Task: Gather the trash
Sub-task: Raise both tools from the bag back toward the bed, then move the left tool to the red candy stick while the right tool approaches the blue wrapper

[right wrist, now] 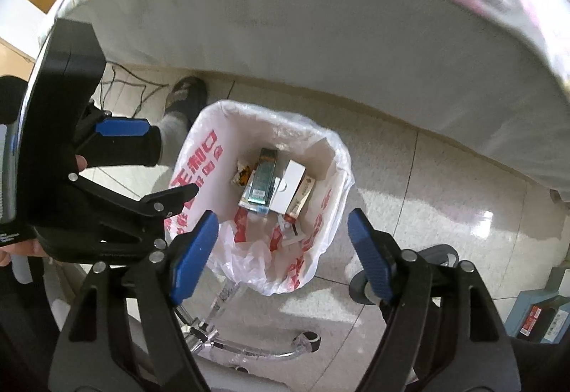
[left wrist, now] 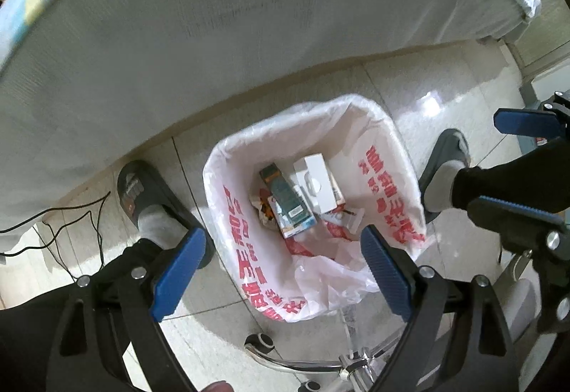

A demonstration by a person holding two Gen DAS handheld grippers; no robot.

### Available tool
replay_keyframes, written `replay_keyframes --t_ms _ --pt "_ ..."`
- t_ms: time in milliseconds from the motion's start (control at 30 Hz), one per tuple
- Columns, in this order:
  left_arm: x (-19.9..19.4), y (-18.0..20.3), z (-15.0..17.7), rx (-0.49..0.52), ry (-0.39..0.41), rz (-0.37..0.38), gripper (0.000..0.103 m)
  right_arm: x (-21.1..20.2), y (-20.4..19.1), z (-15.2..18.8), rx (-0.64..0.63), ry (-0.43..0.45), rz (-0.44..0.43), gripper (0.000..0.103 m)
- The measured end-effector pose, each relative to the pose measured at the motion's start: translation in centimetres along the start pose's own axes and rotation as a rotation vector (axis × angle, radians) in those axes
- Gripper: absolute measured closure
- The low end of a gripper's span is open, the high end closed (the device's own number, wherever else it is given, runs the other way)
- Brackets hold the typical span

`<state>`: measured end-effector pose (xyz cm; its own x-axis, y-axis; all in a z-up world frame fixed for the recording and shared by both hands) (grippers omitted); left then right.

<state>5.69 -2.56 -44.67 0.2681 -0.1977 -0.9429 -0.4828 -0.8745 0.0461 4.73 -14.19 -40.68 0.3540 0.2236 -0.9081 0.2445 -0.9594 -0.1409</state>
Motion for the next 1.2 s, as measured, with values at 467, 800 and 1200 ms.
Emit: replay_keyframes --t_ms 467,800,1200 --pt "-9.2 -0.2 -6.1 -0.07 0.248 -0.013 0.016 -11.0 3.0 -3.7 0.087 0.211 0.043 0.023" --pt "-17.5 0.4 -13.9 -0.138 0.449 -0.015 0.013 -22.1 6.6 -8.9 0.123 0.502 0.174 0.018" --pt "-19.6 0.8 -22.8 -0.131 0.518 -0.058 0.013 -27.2 10.9 -17.7 0.064 0.616 0.271 0.017"
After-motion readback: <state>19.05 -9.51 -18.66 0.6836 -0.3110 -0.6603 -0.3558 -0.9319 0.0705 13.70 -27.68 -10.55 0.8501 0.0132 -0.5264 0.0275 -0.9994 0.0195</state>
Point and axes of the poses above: each gripper's, at about its wrist camera, not at the fingertips, and x roughly the way its jaws point, y to its right, z to its underside, the point moved 4 cm from there along x, roughly the way its jaws point, and after that the axes turned 13 degrees about y, right-handed, at the moved point
